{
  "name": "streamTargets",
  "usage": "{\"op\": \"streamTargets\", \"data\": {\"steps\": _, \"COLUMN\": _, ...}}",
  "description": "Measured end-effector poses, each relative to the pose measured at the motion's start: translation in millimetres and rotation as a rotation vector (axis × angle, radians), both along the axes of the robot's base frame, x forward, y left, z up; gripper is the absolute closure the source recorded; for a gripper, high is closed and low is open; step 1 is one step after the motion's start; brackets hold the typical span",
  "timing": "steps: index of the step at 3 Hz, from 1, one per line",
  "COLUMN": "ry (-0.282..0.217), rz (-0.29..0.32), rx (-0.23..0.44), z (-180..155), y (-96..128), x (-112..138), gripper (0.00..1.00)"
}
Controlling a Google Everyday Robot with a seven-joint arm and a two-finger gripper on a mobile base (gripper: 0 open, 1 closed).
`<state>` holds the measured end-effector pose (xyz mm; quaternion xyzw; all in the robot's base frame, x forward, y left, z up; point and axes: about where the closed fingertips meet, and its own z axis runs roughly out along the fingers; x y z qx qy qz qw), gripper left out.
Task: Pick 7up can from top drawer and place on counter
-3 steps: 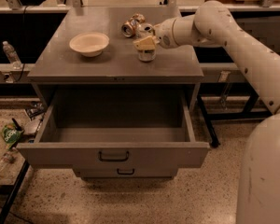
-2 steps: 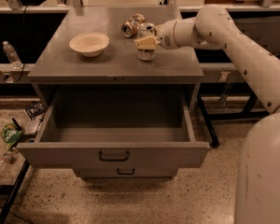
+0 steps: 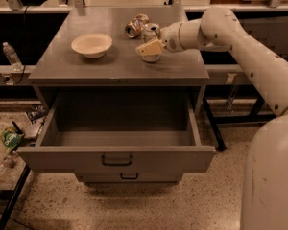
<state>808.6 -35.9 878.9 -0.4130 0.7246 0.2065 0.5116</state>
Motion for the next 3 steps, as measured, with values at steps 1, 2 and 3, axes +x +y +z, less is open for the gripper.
{"op": "streamTargets", "data": {"steps": 1, "ry": -0.014, "rz": -0.031, "rx": -0.001, "z": 8.2, "y": -14.6, "x": -22.2, "gripper": 0.00}}
{"op": "streamTargets", "data": {"steps": 2, "ry": -0.084, "rz": -0.129, "rx": 0.007, "z": 49.2, "y": -55.2, "x": -72.9, "gripper": 0.00}}
{"op": "streamTargets", "data": {"steps": 3, "ry": -0.126, "rz": -0.227, "rx": -0.005, "z": 69.1, "y": -91.0, "x": -128.3, "gripper": 0.00}}
